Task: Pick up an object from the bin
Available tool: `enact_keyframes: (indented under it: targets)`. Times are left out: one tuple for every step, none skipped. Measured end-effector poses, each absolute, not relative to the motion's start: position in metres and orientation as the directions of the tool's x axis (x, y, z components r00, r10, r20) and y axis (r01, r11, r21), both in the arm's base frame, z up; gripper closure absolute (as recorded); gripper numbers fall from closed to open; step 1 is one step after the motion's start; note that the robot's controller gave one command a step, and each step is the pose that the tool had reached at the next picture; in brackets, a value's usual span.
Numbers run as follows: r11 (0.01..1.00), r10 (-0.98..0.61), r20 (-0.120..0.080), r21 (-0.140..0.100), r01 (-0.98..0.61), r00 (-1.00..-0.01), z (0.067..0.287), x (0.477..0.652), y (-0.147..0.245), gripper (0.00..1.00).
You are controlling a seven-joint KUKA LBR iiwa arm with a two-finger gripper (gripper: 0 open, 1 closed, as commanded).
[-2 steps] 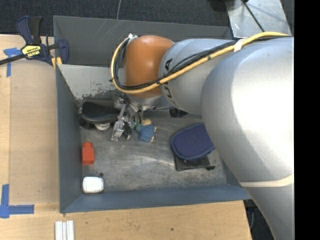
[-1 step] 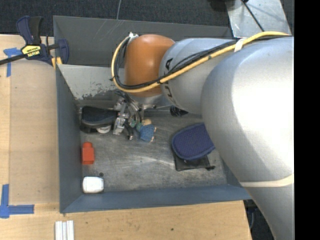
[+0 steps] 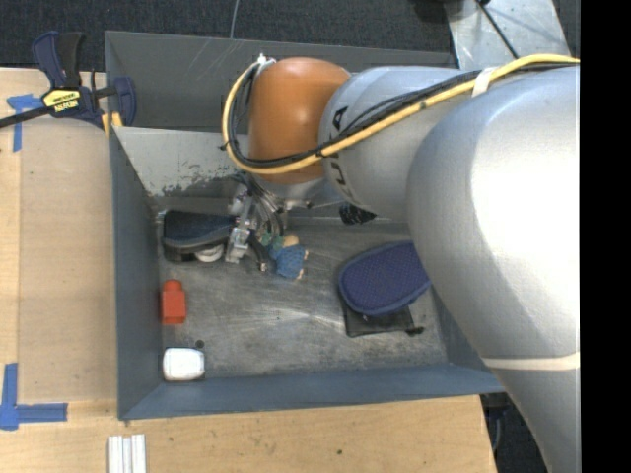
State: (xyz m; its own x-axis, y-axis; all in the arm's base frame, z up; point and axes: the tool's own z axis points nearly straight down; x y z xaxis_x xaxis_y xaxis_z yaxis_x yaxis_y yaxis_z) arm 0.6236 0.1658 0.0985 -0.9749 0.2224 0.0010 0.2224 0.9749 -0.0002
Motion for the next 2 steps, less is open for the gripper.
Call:
enact_keyframes:
  targets:
    - [0.975,0.223,0.002,-0.002,0.223,-0.975,0.131,0.623,0.164,1.0]
    - [0.975,0.224,0.002,-0.002,0.224,-0.975,0.177,0.622,0.163,1.0]
